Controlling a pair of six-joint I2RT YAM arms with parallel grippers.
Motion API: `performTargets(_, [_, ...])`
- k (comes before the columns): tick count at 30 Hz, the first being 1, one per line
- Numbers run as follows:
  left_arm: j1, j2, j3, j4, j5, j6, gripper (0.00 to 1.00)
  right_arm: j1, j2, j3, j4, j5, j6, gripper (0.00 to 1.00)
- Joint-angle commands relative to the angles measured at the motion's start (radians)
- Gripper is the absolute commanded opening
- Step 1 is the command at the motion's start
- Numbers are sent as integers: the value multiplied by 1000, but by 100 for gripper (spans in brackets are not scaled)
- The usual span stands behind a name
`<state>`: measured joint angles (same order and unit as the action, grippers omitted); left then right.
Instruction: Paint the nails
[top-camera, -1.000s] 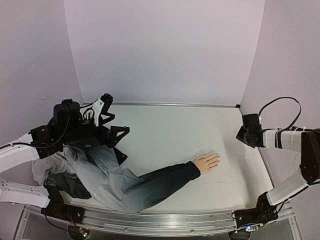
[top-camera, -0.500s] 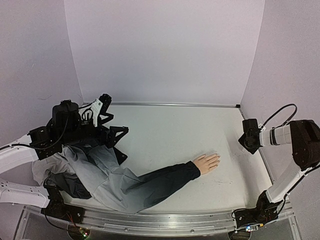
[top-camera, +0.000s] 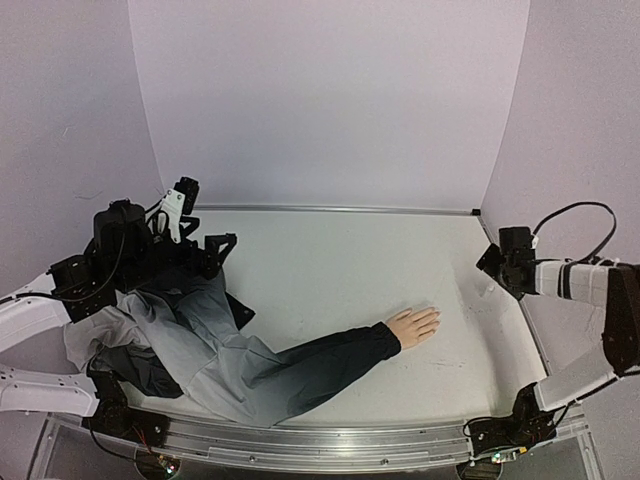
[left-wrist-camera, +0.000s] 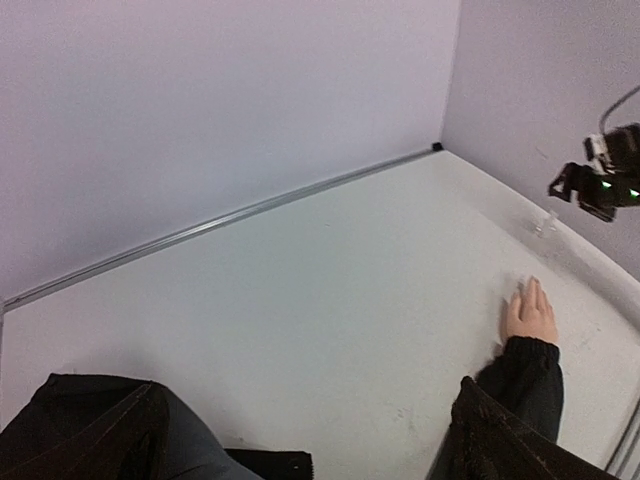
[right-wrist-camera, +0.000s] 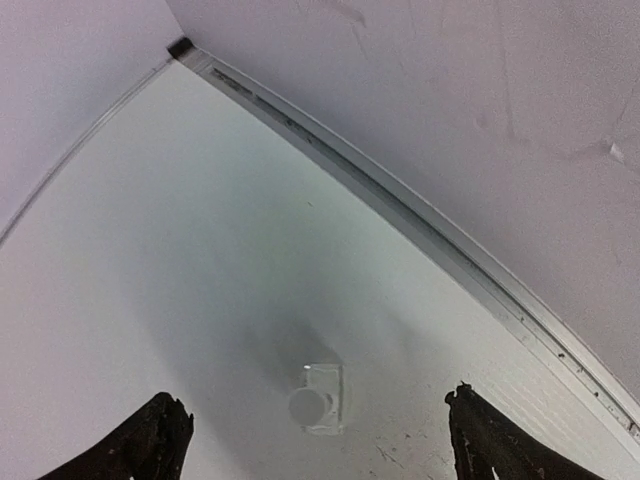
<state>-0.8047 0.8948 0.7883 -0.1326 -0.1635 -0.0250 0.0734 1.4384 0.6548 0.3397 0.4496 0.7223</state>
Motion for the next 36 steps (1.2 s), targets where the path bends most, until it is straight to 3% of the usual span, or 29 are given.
performTargets(1, [35,-68,-9,19,-205,-51,99,2,-227,-26,-11,-141,-183,98])
performTargets(7, [39,-233,2,28,-285,-16,99,2,-623,-50,-12,-524,-397,98])
performTargets(13, [39,-383,56,33,-282,135,99,3,-882,59,-147,-553,-467,98])
performTargets(19, [39,-430,152,13,-370,231,99,2,-952,261,-302,-468,-509,98])
performTargets(24, [39,-317,234,-80,-590,284,100,2,-885,370,-414,-342,-518,98])
performTargets(27, [47,-236,251,-102,-610,313,100,2,-827,359,-422,-332,-530,98])
performTargets(30, [168,-178,273,-159,-549,237,100,2,-772,328,-416,-366,-529,98])
performTargets(36, [631,-85,310,-318,-98,-11,99,2,-742,283,-366,-389,-546,98])
